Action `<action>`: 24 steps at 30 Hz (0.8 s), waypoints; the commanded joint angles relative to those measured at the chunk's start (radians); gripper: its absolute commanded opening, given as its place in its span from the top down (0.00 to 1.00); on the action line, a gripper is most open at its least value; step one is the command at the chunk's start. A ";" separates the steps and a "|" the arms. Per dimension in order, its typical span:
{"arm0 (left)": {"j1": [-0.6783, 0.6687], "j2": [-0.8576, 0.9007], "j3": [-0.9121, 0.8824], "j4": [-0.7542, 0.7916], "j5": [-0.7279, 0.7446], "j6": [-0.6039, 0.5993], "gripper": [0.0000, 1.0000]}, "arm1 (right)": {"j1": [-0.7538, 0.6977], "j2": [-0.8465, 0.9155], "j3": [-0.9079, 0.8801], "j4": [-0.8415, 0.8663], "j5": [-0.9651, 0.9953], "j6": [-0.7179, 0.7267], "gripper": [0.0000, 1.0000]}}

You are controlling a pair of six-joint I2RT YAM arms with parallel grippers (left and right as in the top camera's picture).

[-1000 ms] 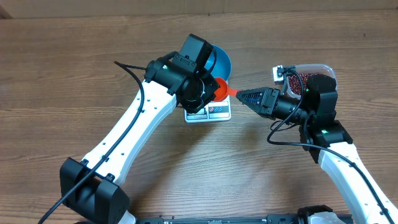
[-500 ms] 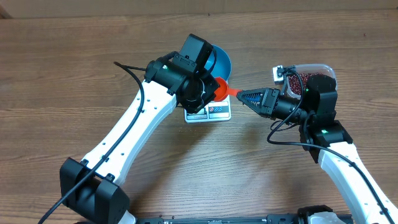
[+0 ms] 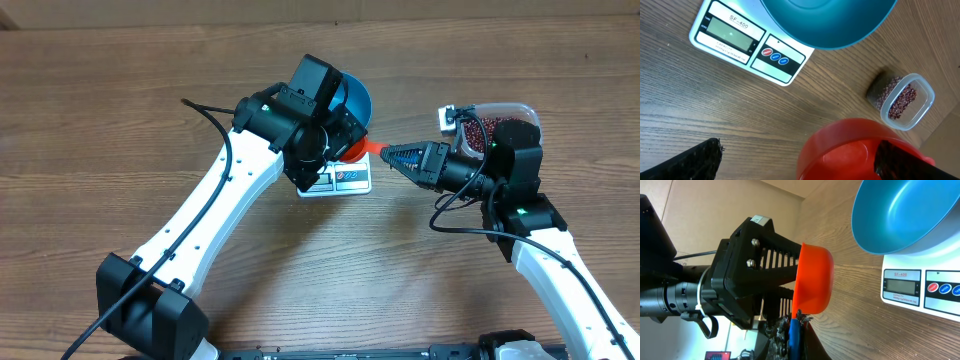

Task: Scoop item into bowl and weigh 150g on scale
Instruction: 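Close the right gripper on the blue handle, holding with both grippers, then release the left gripper and carry the scoop right toward the bean tub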

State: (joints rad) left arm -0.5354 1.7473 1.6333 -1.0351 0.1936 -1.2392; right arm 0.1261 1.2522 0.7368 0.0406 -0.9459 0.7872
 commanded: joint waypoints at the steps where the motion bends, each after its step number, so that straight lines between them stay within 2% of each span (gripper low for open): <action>1: 0.000 -0.016 0.019 0.000 -0.010 0.043 0.00 | 0.003 0.001 0.016 0.006 -0.005 -0.019 0.96; 8: 0.035 -0.066 0.019 -0.001 0.051 0.217 0.00 | 0.003 0.001 0.016 -0.004 0.037 -0.060 0.96; 17: 0.061 -0.196 0.019 -0.052 0.030 0.476 0.01 | 0.002 0.000 0.016 -0.072 0.115 -0.108 0.96; 19: 0.061 -0.197 0.019 -0.069 0.011 0.511 0.00 | 0.002 -0.003 0.018 -0.085 0.116 -0.108 0.96; 24: 0.061 -0.196 0.019 -0.106 -0.050 0.512 0.00 | 0.002 -0.027 0.018 -0.105 0.135 -0.108 0.96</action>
State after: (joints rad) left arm -0.4797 1.5589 1.6363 -1.1275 0.2016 -0.7757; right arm 0.1261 1.2518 0.7368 -0.0654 -0.8330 0.6914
